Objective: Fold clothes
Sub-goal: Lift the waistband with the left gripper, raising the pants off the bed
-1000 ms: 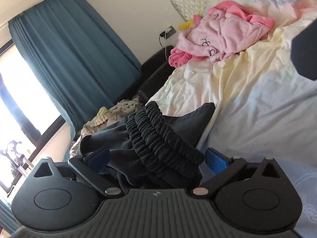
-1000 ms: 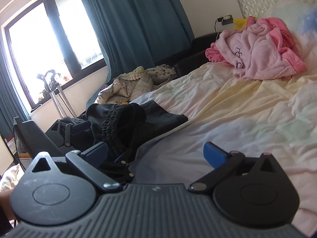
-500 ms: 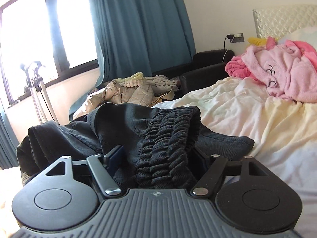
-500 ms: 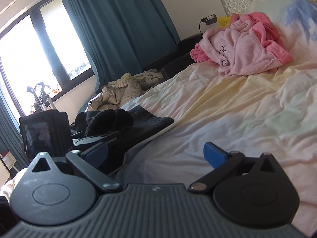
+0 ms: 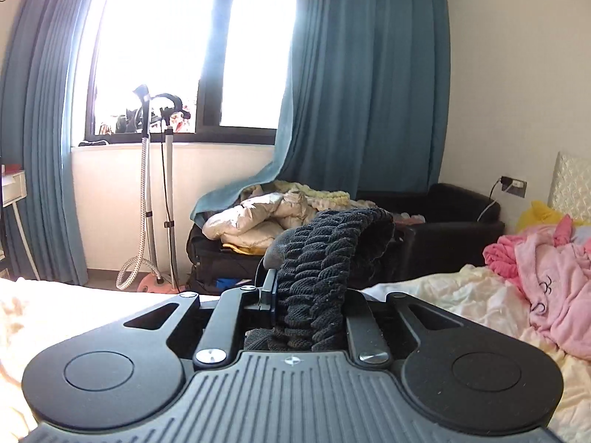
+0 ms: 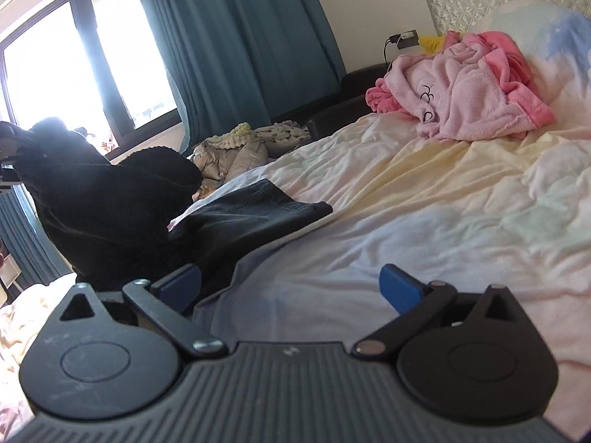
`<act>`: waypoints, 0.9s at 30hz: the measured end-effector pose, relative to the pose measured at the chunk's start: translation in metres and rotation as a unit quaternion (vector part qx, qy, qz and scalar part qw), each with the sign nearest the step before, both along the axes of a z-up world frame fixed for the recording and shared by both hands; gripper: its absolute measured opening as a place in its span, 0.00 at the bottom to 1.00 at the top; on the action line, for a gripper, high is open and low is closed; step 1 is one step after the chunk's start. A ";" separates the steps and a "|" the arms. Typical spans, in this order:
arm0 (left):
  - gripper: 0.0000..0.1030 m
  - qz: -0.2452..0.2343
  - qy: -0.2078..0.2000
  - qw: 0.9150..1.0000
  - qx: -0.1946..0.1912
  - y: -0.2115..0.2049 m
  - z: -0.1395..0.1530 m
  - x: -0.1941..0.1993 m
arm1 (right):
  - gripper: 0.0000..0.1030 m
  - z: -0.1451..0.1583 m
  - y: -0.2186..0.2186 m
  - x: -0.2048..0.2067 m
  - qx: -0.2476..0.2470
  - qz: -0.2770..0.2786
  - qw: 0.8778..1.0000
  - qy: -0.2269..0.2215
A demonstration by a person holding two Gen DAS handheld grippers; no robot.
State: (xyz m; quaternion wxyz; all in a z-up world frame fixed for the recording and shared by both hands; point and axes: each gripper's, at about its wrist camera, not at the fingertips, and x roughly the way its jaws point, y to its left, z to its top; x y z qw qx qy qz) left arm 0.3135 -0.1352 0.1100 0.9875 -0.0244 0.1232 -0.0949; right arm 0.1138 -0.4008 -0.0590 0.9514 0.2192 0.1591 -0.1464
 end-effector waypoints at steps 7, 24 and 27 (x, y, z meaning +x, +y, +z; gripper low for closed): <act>0.16 0.097 -0.029 0.991 -0.086 0.140 0.078 -0.023 | 1.00 -0.002 0.024 0.008 -0.040 0.030 0.999 0.015; 0.20 0.324 0.141 0.914 -0.200 0.391 -0.082 0.031 | 1.00 -0.018 0.089 0.030 -0.113 0.120 0.985 0.040; 0.27 0.313 0.148 0.917 -0.200 0.397 -0.086 0.033 | 1.00 -0.022 0.095 0.035 -0.113 0.126 0.985 0.046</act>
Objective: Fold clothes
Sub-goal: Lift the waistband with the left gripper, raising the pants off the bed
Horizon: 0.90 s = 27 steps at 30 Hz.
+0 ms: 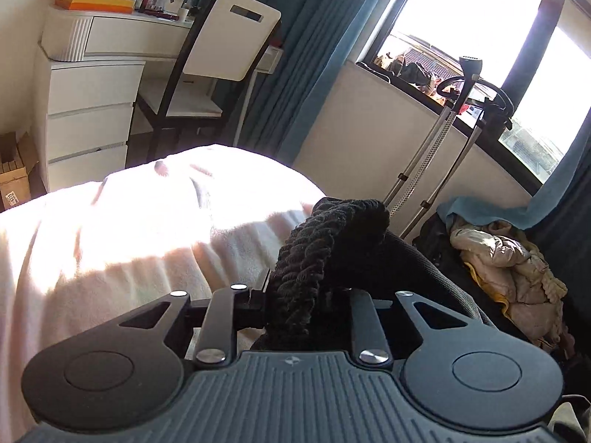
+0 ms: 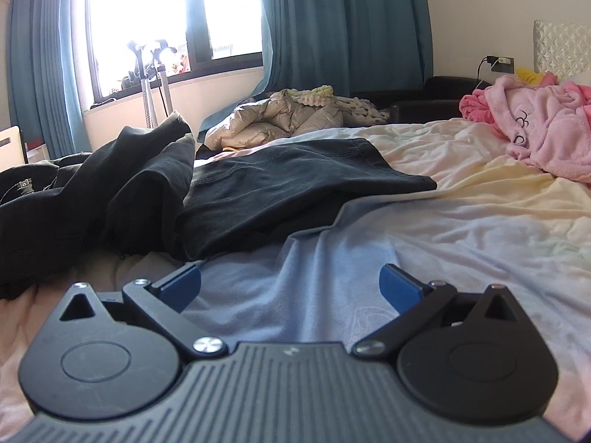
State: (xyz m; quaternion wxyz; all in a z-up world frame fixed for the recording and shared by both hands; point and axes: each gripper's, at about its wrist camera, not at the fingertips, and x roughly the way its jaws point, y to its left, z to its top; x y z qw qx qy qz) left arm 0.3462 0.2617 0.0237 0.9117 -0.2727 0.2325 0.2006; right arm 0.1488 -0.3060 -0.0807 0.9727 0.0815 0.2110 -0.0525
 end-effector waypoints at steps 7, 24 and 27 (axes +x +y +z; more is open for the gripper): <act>0.86 -0.031 0.025 0.999 -0.023 0.004 0.023 -0.017 | 1.00 -0.003 0.006 0.004 0.010 0.005 1.000 0.014; 0.93 -0.127 -0.010 0.972 -0.195 -0.069 0.009 -0.205 | 1.00 0.030 0.006 -0.034 0.031 0.032 0.999 -0.031; 0.93 -0.131 -0.011 0.960 -0.245 -0.081 -0.018 -0.216 | 1.00 0.033 0.006 -0.040 0.043 0.038 0.998 -0.033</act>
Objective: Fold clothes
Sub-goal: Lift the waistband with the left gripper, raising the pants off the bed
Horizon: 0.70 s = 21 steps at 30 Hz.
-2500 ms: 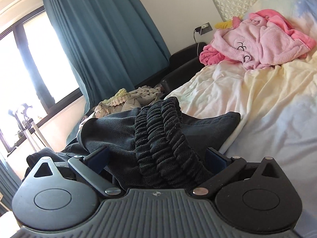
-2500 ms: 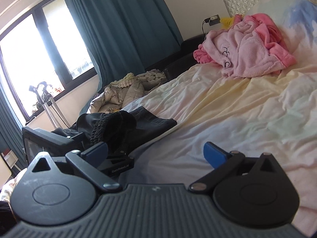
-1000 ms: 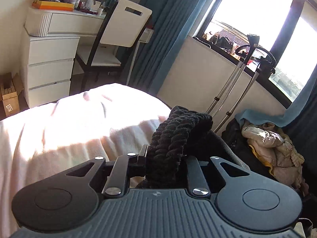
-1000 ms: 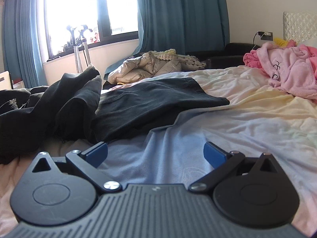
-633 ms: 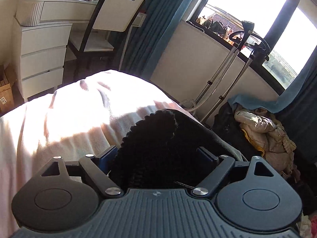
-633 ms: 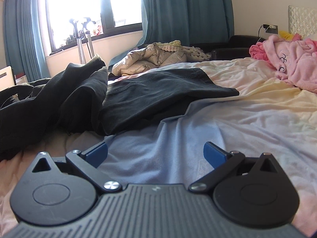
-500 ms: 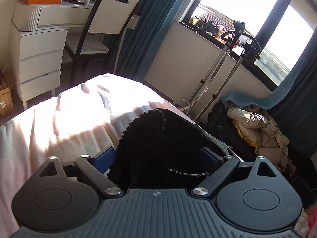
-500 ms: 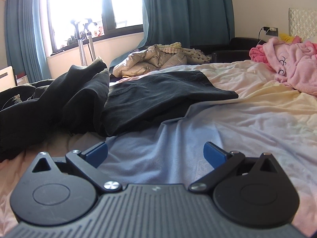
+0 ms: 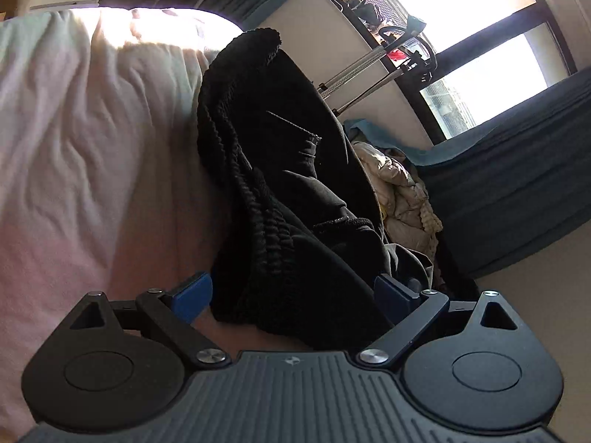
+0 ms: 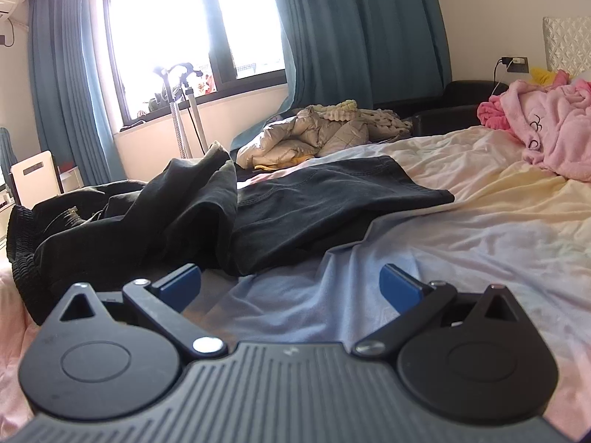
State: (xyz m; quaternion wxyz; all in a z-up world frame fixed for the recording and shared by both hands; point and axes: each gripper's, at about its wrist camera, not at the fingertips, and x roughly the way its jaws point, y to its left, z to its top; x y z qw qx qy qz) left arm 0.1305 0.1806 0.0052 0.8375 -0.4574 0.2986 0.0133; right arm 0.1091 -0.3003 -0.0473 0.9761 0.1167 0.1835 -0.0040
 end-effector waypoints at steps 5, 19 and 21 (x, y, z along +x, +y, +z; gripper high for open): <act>0.93 -0.002 0.014 0.994 -0.107 -0.012 -0.054 0.004 | 1.00 0.002 0.002 -0.002 0.003 0.003 1.000 0.003; 0.92 0.036 0.000 0.990 -0.136 -0.030 -0.120 0.054 | 1.00 -0.019 0.010 0.021 0.018 0.012 0.999 0.043; 0.87 0.036 0.002 0.991 -0.130 -0.032 -0.123 0.063 | 1.00 -0.022 0.012 0.024 0.018 0.014 0.999 0.049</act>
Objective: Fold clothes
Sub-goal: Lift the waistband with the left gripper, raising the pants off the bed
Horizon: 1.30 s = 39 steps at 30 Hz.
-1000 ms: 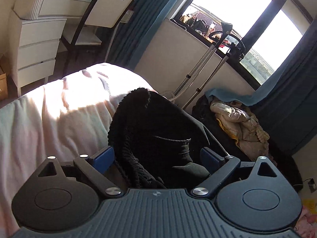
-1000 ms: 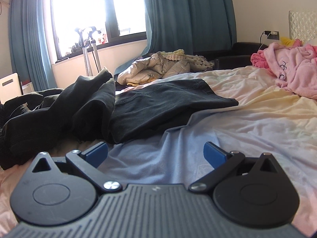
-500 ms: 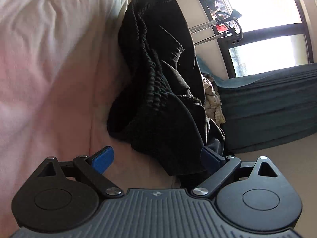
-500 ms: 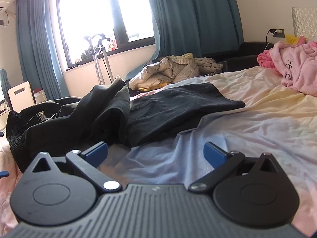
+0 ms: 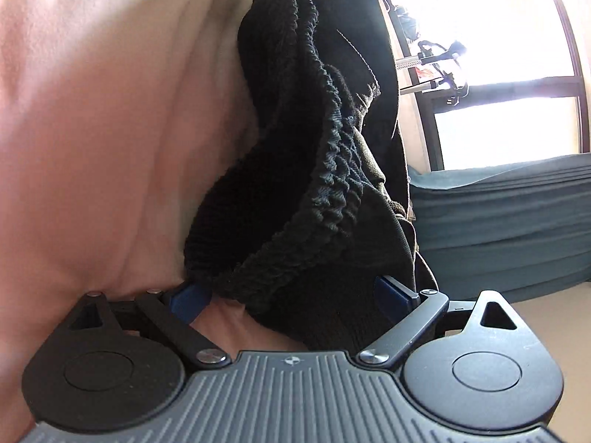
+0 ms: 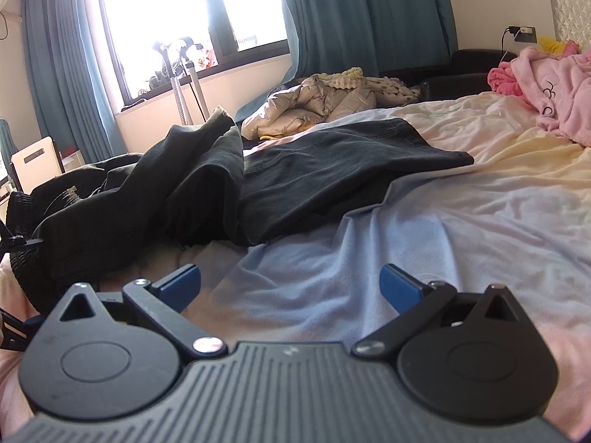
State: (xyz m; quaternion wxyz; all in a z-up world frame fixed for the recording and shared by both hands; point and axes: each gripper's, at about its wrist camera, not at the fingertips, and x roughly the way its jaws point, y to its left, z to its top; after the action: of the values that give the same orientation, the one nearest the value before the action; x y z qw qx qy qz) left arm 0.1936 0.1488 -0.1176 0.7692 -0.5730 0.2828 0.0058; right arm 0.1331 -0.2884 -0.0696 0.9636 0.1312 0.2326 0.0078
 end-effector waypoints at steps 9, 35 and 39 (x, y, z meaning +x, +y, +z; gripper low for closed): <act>0.00 -0.015 -0.022 1.000 0.014 -0.005 -0.001 0.006 | 1.00 -0.007 0.009 0.005 -0.009 0.013 1.000 0.005; 0.52 -0.056 -0.081 0.974 0.205 0.004 0.022 -0.006 | 1.00 -0.001 0.014 -0.008 0.014 0.033 0.999 0.011; 0.47 -0.116 -0.104 0.937 0.313 -0.025 0.030 0.001 | 1.00 -0.005 0.010 -0.003 0.038 0.031 0.999 0.018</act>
State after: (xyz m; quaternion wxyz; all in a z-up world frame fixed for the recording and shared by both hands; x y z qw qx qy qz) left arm 0.1948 0.1242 -0.0879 0.9303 -0.2635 0.2493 -0.0549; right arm 0.1301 -0.2786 -0.0743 0.9529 0.1605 0.2535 0.0441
